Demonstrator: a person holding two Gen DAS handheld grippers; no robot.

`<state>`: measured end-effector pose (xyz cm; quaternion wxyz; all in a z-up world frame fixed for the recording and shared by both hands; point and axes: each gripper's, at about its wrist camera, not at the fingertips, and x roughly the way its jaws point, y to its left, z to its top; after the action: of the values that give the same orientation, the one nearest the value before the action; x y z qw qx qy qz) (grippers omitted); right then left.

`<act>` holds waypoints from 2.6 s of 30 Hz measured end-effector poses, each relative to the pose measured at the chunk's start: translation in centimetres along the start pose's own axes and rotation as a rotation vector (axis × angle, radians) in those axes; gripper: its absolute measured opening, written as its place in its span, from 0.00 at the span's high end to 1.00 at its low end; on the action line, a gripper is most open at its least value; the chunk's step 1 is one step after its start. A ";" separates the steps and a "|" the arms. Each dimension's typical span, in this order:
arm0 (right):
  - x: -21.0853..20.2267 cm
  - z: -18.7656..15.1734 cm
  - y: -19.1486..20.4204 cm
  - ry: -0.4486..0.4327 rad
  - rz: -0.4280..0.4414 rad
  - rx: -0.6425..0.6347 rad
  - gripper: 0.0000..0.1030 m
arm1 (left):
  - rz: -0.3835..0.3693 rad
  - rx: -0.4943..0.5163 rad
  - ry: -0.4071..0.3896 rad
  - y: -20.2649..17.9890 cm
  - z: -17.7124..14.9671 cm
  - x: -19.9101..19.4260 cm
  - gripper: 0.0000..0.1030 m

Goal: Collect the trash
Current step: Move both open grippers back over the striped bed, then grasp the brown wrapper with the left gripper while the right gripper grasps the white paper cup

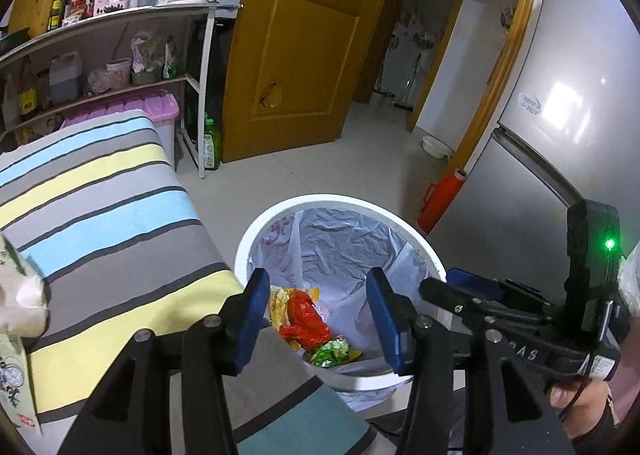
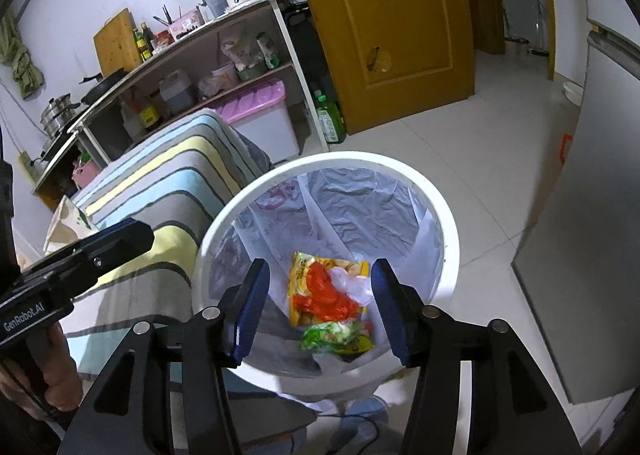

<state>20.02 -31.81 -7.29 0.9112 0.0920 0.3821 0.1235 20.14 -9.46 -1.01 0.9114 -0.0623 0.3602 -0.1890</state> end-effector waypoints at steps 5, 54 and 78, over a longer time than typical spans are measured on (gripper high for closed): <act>-1.6 0.0 1.1 -0.032 0.024 -0.011 0.48 | 0.027 -0.013 -0.036 0.9 -0.5 -2.2 0.49; -1.2 -2.7 19.9 -0.004 0.302 -0.324 0.48 | 0.424 -0.242 -0.154 18.6 -7.0 -15.1 0.49; 2.8 -1.8 26.5 0.034 0.356 -0.435 0.48 | 0.405 -0.300 -0.097 22.5 -6.1 -12.6 0.85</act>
<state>16.54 -5.63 -3.53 0.8670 -0.0422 0.3396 0.3623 14.33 16.29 -3.09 0.9275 -0.1325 0.3450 0.0562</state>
